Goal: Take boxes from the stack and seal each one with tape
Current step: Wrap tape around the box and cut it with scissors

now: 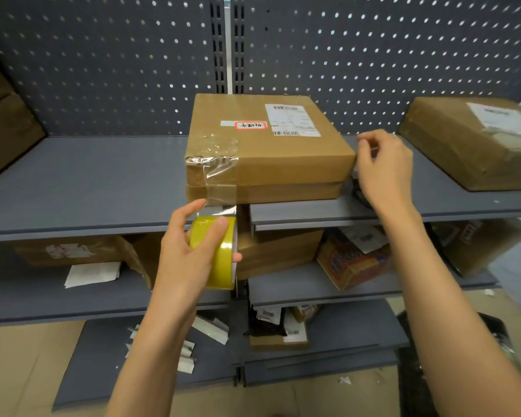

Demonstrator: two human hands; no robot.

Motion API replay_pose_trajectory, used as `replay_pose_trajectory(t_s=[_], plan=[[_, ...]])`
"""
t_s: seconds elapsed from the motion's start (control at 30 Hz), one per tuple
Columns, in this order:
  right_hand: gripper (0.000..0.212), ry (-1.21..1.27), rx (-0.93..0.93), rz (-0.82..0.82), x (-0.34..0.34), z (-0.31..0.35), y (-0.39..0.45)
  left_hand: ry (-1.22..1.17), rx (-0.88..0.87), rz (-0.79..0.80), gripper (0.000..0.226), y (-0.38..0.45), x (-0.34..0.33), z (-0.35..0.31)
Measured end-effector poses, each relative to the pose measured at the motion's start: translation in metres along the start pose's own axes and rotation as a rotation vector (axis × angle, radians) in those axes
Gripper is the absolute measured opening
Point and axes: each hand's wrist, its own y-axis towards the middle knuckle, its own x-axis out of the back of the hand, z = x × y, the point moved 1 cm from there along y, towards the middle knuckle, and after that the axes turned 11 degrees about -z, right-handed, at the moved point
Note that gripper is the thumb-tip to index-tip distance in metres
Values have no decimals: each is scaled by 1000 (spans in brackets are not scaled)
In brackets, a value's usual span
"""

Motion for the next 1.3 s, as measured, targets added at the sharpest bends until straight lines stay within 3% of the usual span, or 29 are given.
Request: replay_pose_trajectory(t_s=[0.33,0.6,0.77,0.87,0.93,1.0,1.1,1.2,1.3], plan=[[29,-363,-66,285,7,-34,-10,-4,-6,-48,43,-1,-5,2],[31,-470,-135,339,4,-36,-13,0,1,-55,43,-1,-7,3],[36,-309,-215,220,17,-27,-5,7,7,-56,43,0,-7,4],[32,2,-201,102,32,-7,8,7,7,-66,43,0,-6,4],[28,184,-98,99,43,16,9,7,9,-66,44,0,-6,4],[31,306,38,190,50,37,4,1,9,-68,43,0,-7,3],[44,398,165,468,45,53,-13,-10,15,-70,43,0,-7,3],[53,278,256,654,34,56,-27,-9,15,-67,43,-2,-7,3],[59,193,276,730,28,50,-36,-7,13,-70,42,-1,-7,3]])
